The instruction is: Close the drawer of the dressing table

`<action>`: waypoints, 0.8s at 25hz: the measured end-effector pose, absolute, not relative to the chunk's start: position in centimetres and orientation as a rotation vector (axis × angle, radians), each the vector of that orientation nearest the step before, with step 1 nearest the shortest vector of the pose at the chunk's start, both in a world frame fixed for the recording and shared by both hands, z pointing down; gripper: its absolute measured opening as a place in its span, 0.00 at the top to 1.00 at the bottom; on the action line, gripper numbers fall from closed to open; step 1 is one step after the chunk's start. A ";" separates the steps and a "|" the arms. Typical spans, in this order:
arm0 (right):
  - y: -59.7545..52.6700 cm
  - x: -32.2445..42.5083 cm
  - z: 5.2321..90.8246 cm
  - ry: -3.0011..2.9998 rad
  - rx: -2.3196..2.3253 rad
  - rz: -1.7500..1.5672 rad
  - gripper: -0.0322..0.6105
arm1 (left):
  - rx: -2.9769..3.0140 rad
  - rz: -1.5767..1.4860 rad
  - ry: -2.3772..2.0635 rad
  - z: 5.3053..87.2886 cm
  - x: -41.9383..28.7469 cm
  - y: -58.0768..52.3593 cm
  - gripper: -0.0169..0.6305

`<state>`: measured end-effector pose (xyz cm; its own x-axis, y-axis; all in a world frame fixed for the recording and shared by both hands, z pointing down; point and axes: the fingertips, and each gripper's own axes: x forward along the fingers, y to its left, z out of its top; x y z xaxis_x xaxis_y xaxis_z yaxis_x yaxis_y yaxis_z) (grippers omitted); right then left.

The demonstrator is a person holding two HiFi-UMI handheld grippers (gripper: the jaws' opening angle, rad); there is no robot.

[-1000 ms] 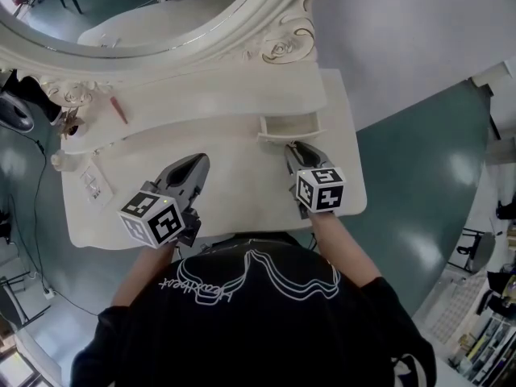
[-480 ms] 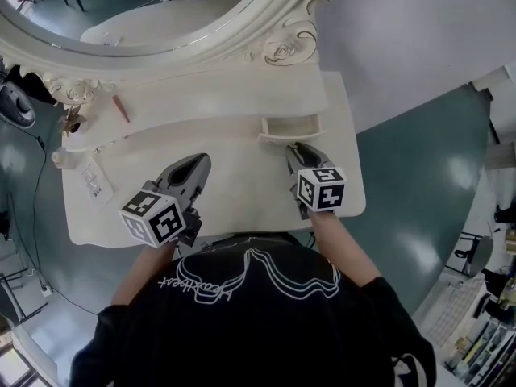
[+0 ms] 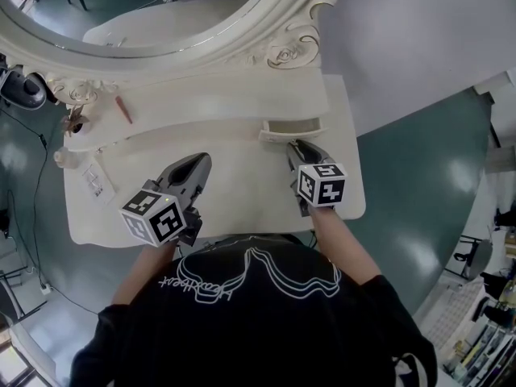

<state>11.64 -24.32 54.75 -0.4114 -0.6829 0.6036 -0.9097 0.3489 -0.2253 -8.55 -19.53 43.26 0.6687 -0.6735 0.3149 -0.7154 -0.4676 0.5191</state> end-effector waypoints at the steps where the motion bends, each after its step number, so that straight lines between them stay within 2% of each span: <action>1: -24.5 11.6 54.8 -2.211 1.392 0.762 0.79 | 2.250 0.086 -1.067 43.3 -8.6 -19.6 0.97; 20: -27.7 11.4 54.7 -2.206 1.366 0.766 0.79 | 2.235 0.071 -1.083 43.3 -9.2 -21.1 0.97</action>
